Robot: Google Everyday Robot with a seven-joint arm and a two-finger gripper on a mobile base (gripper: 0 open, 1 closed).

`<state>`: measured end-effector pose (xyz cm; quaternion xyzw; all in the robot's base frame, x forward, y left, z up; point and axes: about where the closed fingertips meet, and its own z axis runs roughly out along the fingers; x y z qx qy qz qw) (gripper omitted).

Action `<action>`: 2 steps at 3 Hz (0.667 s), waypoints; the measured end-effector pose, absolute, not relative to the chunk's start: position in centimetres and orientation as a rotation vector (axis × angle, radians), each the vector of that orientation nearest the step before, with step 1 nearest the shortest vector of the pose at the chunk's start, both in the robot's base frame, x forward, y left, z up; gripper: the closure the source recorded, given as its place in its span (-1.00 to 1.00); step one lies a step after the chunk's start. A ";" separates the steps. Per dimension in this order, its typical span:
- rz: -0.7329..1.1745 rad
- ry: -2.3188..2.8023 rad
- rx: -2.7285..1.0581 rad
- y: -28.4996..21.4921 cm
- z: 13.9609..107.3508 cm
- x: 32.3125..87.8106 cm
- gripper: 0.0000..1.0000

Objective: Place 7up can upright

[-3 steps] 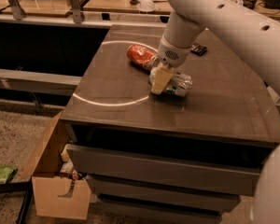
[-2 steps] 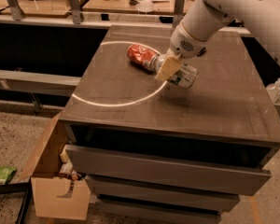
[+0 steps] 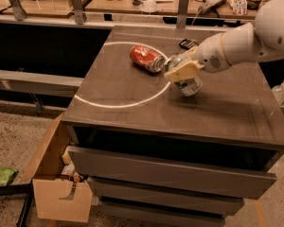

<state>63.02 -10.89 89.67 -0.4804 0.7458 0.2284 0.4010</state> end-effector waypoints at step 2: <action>0.674 1.741 -1.058 -13.5 89.3 62.0 1.00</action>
Offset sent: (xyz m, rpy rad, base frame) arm -0.0281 -0.0693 -0.0151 0.4481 -0.1745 -0.0927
